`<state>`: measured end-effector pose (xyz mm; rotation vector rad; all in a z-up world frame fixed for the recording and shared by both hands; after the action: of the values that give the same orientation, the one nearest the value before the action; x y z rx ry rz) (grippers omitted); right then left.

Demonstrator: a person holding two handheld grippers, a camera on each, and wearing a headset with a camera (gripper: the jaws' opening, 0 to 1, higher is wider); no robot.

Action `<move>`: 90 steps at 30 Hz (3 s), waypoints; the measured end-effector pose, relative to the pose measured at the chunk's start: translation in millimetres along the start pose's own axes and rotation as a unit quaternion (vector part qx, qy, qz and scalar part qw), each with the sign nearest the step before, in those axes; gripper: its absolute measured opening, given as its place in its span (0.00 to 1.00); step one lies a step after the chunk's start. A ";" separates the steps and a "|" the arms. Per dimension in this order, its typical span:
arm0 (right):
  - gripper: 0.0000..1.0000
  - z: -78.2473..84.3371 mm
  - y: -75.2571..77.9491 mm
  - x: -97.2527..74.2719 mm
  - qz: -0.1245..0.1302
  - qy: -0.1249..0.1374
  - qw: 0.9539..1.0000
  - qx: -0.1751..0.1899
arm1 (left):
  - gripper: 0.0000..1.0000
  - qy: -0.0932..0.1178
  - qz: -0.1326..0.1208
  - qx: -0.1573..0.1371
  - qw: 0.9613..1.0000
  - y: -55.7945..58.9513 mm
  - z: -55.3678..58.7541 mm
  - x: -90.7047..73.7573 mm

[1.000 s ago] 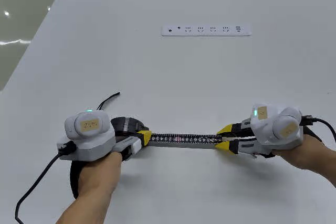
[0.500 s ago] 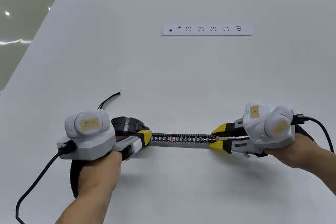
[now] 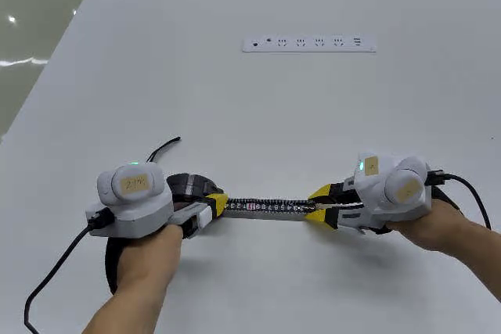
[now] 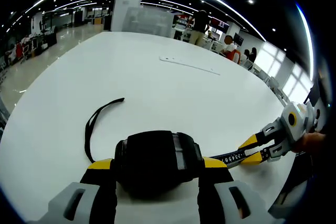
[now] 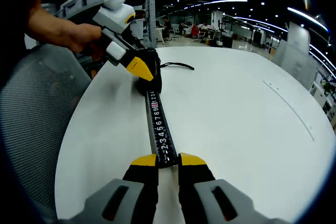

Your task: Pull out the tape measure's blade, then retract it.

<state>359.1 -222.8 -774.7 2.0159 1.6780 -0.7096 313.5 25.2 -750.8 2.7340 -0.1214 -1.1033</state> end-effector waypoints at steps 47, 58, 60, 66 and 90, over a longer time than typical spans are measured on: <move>0.13 -26.8 -12.6 38.7 -0.004 0.011 1.000 0.003 | 0.59 -0.003 0.003 -0.006 1.000 -1.1 1.4 -1.7; 0.13 -35.6 -14.4 49.8 -0.009 0.016 1.000 0.001 | 0.59 -0.005 0.004 -0.007 1.000 -1.2 0.3 -1.2; 0.13 -37.0 -14.6 51.6 -0.008 0.016 1.000 -0.001 | 0.59 -0.005 0.004 -0.007 1.000 -1.0 0.3 -1.1; 0.13 -40.7 -14.9 56.6 -0.011 0.017 1.000 -0.004 | 0.60 -0.006 0.005 -0.009 1.000 -0.4 0.3 -0.4; 0.13 -59.2 -19.6 82.0 -0.025 0.020 0.999 -0.015 | 0.60 -0.008 0.007 -0.013 1.000 -0.8 0.3 -0.4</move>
<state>358.3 -119.8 -779.6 1.9863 1.7578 -0.6597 313.0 26.0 -751.0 2.6971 -0.1275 -1.1158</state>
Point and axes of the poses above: the centre of the closed fingertips' face, and the gripper's own axes: x roughly forward along the fingers, y roughly to its right, z roughly out of its underside, the point moved 8 cm from there along -x, roughly backward along the fingers, and after that the axes turned 2 degrees about y, right-handed, at the moved point
